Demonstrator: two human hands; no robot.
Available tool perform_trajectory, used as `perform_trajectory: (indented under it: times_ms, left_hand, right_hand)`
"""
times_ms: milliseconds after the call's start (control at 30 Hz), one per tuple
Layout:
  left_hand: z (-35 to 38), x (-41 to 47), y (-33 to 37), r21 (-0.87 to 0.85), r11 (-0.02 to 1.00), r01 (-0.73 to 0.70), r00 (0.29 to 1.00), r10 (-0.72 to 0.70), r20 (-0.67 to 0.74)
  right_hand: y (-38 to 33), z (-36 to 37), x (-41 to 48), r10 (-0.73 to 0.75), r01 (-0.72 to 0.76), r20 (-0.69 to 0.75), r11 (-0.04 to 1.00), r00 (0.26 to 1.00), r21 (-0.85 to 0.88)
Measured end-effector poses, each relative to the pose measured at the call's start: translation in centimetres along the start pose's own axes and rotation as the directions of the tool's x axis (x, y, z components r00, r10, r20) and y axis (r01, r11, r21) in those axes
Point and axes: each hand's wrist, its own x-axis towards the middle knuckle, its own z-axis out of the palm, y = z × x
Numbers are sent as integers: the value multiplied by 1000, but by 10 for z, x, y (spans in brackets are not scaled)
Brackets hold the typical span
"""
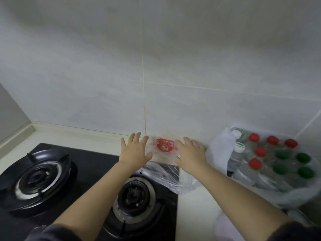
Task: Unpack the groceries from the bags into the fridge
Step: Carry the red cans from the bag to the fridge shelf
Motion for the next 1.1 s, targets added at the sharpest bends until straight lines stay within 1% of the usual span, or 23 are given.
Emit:
perform_trajectory:
  times_ms: [167,267,367,467,533,633,700,767,800,867,933,1033,1100]
  left_hand:
    - [-38,-47,47,-121,992,-28,986,7,-167]
    - [-47,-83,82,-235,970,-62,975,9,-220]
    - [-45,-117,120,-338,932,-132,962,37,-272]
    - [-46,-137,161,-396,891,-220,947,98,-306]
    - [-51,-144,189,-439,846,-304,925,152,-347]
    - [-53,-152,228,-450,767,-457,879,311,-363]
    - [-49,-156,250,-417,742,-526,850,440,-290]
    - [-39,-159,264,-334,773,-540,841,515,-168]
    - [-33,-160,268,-269,806,-526,848,519,-103]
    - [-23,-161,270,-117,874,-472,881,472,-26]
    - [-16,-163,267,10,911,-413,911,413,16]
    - [-7,-167,258,156,917,-368,930,360,81]
    - [-1,-168,255,181,923,-338,940,324,106]
  right_hand:
    - [14,-39,-55,-46,49,-119,998,992,27]
    - [36,-54,-92,-60,69,-163,996,985,52]
    - [69,-66,-127,-22,50,-217,991,976,126]
    - [106,-71,-162,38,8,-247,983,968,184]
    - [129,-69,-183,57,1,-255,976,965,220]
    - [157,-61,-208,74,-16,-195,959,978,284]
    - [171,-54,-221,76,-29,-139,949,987,313]
    - [181,-47,-230,74,-46,-76,948,994,316]
    - [185,-43,-233,68,-51,-42,946,997,319]
    - [190,-34,-238,43,-45,12,945,999,324]
    - [192,-26,-239,23,-35,41,945,999,325]
    - [189,-14,-238,-8,-17,73,941,997,338]
    - [185,-8,-238,-25,-6,84,936,996,352]
